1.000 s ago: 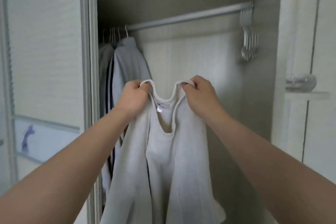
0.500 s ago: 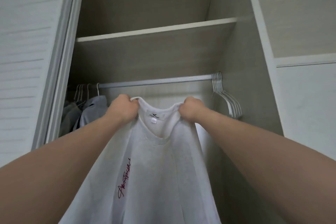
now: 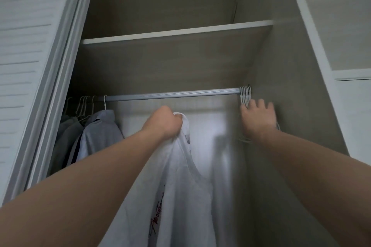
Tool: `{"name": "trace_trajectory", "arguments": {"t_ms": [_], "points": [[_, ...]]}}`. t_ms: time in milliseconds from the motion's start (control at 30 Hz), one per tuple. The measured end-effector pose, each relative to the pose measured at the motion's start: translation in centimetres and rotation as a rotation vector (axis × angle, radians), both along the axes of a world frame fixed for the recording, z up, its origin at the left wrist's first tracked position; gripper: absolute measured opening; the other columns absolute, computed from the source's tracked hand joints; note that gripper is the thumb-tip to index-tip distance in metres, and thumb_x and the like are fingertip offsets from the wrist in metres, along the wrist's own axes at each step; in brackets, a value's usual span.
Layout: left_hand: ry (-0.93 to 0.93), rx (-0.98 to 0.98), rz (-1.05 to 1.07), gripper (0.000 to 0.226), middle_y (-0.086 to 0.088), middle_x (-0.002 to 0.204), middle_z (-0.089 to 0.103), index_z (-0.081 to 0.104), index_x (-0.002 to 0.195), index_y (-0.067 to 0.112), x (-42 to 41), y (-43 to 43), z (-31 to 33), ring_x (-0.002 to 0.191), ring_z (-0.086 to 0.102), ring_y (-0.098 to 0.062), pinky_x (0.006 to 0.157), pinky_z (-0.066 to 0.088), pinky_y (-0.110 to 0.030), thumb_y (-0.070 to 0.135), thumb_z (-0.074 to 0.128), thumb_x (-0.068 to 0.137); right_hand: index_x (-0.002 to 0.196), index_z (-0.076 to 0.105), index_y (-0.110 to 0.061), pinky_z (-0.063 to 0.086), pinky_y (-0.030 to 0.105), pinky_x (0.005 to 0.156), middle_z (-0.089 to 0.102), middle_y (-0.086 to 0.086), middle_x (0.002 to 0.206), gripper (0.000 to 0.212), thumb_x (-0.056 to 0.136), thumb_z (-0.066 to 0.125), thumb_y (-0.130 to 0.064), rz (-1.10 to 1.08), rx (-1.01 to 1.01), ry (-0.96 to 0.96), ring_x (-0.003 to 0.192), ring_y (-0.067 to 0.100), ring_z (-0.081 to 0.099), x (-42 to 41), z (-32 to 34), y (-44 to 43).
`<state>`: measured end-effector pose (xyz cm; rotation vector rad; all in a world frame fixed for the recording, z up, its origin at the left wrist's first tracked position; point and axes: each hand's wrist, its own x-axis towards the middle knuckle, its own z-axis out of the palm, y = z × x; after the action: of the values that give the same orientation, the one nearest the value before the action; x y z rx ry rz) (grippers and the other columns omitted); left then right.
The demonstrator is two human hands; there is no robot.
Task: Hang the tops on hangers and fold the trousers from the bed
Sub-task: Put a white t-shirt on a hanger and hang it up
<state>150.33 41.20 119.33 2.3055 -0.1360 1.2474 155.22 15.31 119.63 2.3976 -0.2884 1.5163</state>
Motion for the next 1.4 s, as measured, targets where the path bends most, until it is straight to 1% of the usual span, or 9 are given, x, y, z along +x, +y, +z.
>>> {"name": "trace_trajectory", "arguments": {"t_ms": [600,767,900,1000,1067,1167,1233,1333,1400], "points": [[-0.008,0.109,0.096,0.035,-0.009,0.07,0.055,0.049,0.068,0.01,1.4,2.4,-0.2,0.077,0.059,-0.034,0.062,0.038,-0.033,0.03,0.046,0.097,0.125,0.058,-0.002,0.044,0.042,0.094,0.047,0.017,0.128,0.033,0.1,0.036,-0.006,0.059,0.051,-0.111,0.114,0.038,0.056,2.1,3.0,-1.3],[-0.055,0.074,0.067,0.032,-0.011,0.079,0.06,0.049,0.071,0.012,1.0,1.5,0.9,0.083,0.06,-0.035,0.068,0.043,-0.035,0.031,0.044,0.097,0.125,0.046,0.004,0.047,0.052,0.092,0.046,0.025,0.131,0.027,0.099,0.038,0.003,0.4,0.395,-0.124,0.115,0.048,0.057,0.5,3.2,-0.4],[-0.166,0.065,0.14,0.03,-0.013,0.107,0.066,0.063,0.091,0.015,0.8,0.2,0.9,0.105,0.06,-0.038,0.092,0.049,-0.044,0.036,0.043,0.099,0.124,0.044,0.0,0.046,0.048,0.094,0.056,0.029,0.129,0.029,0.096,0.045,-0.006,0.655,0.709,-0.155,0.118,0.048,0.055,-2.0,1.8,0.9],[-0.289,0.075,0.21,0.029,-0.014,0.121,0.056,0.07,0.101,0.021,0.4,-0.6,0.3,0.114,0.054,-0.04,0.095,0.043,-0.045,0.035,0.045,0.098,0.119,0.054,0.001,0.046,0.042,0.09,0.06,0.028,0.124,0.026,0.099,0.043,-0.012,0.786,0.811,-0.231,0.114,0.044,0.058,-3.9,0.1,2.0],[-0.286,0.012,0.091,0.024,-0.015,0.117,0.057,0.067,0.09,0.02,0.1,-1.0,0.1,0.107,0.058,-0.04,0.088,0.045,-0.041,0.032,0.048,0.098,0.114,0.063,-0.002,0.046,0.036,0.087,0.065,0.025,0.119,0.027,0.101,0.044,-0.016,0.856,0.835,-0.259,0.111,0.041,0.06,-5.3,-1.1,2.5],[-0.257,-0.032,0.0,0.027,-0.014,0.091,0.066,0.061,0.075,0.014,-1.2,-1.6,-0.3,0.093,0.062,-0.039,0.073,0.044,-0.036,0.027,0.053,0.097,0.107,0.07,-0.005,0.047,0.035,0.085,0.07,0.021,0.108,0.027,0.101,0.046,-0.016,0.97,0.841,-0.29,0.105,0.038,0.062,-7.9,-2.8,2.1],[-0.248,-0.057,-0.005,0.026,-0.013,0.084,0.068,0.067,0.08,0.01,-2.8,-2.2,-0.7,0.092,0.063,-0.037,0.074,0.046,-0.036,0.026,0.054,0.096,0.106,0.071,-0.008,0.049,0.034,0.08,0.072,0.015,0.097,0.026,0.101,0.046,-0.015,1.052,0.85,-0.311,0.096,0.033,0.064,-9.9,-3.9,1.3],[-0.237,-0.09,-0.014,0.026,-0.016,0.087,0.069,0.07,0.085,0.008,-5.5,-3.2,-0.8,0.094,0.063,-0.037,0.079,0.051,-0.039,0.025,0.055,0.097,0.105,0.074,-0.013,0.04,0.022,0.059,0.061,-0.005,0.069,0.028,0.1,0.046,-0.013,1.184,0.868,-0.348,0.064,0.008,0.055,-13.2,-5.4,-0.3],[-0.226,-0.12,-0.008,0.028,-0.017,0.086,0.069,0.069,0.085,0.005,-7.7,-4.2,-0.8,0.092,0.062,-0.036,0.074,0.046,-0.035,0.026,0.055,0.098,0.106,0.075,-0.015,0.037,0.022,0.059,0.057,-0.016,0.063,0.028,0.101,0.047,-0.015,1.269,0.883,-0.365,0.055,0.001,0.049,-15.8,-6.5,-1.9]]}}
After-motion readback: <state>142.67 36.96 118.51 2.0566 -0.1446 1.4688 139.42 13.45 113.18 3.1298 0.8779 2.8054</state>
